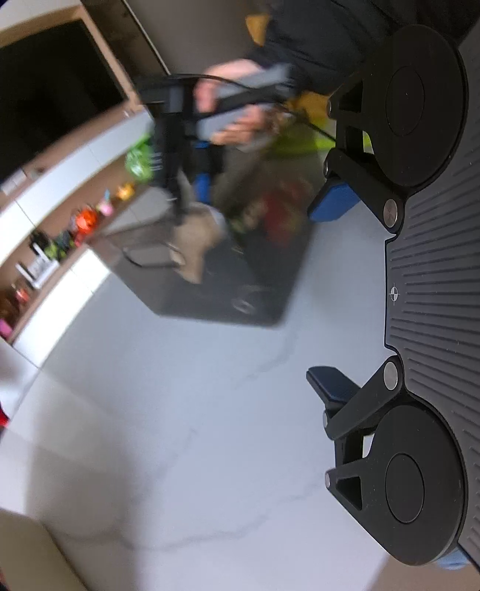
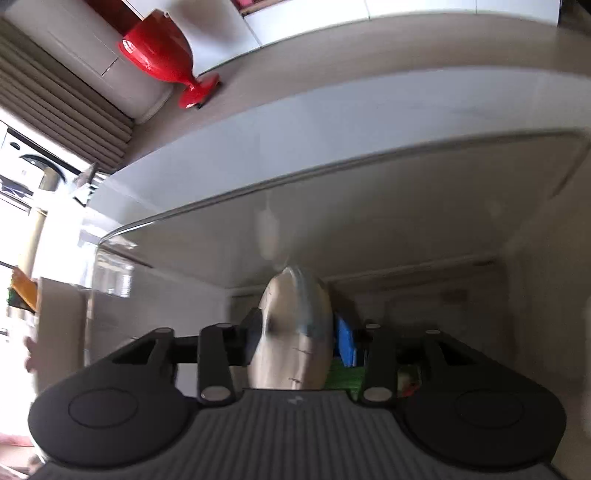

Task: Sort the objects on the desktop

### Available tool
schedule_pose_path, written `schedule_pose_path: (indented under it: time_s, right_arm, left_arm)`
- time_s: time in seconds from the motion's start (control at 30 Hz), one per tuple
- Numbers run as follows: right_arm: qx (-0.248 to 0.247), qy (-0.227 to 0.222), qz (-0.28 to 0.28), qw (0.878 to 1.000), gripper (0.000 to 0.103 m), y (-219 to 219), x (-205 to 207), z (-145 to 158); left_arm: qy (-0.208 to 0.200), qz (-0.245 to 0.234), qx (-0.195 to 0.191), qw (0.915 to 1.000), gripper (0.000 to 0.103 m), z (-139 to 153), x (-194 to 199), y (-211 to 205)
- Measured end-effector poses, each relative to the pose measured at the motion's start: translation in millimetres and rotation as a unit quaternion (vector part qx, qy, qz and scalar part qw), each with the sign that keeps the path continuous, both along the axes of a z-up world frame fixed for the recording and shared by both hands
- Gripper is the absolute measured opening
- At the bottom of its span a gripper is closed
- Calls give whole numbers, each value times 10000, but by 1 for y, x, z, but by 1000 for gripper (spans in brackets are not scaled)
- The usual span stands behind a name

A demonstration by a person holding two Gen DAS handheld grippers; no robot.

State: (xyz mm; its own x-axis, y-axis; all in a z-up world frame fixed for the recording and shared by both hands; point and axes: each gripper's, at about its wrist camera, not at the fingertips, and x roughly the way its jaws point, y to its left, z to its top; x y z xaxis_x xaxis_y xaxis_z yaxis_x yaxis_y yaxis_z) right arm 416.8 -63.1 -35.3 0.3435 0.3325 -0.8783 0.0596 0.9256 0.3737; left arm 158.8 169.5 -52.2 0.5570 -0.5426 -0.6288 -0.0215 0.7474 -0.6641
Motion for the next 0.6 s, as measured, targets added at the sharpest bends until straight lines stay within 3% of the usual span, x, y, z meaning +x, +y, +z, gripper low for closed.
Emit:
schedule_pose_path:
  time_s: [0.07, 0.13, 0.3, 0.4, 0.47, 0.6]
  right_arm:
    - [-52, -265, -33, 9996, 49, -15, -14, 16]
    - [49, -840, 92, 9964, 52, -35, -46, 47]
    - [-412, -2184, -182, 9748, 63, -98, -117, 100]
    - [-429, -2158, -435, 9745, 56, -134, -134, 84]
    - [46, -1981, -511, 9788, 54, -152, -139, 67]
    - [849, -1865, -686, 9764, 54, -180, -142, 39]
  left_arm:
    - [-179, 78, -87, 9998, 93, 15, 11, 7]
    - [-313, 39, -268, 9991, 93, 28, 25, 11]
    - [-251, 1, -641, 9976, 93, 42, 85, 8]
    - [62, 157, -1396, 9901, 93, 30, 125, 7]
    - [322, 207, -1758, 9837, 93, 19, 146, 4]
    - [700, 325, -1756, 9814, 89, -1, 170, -11]
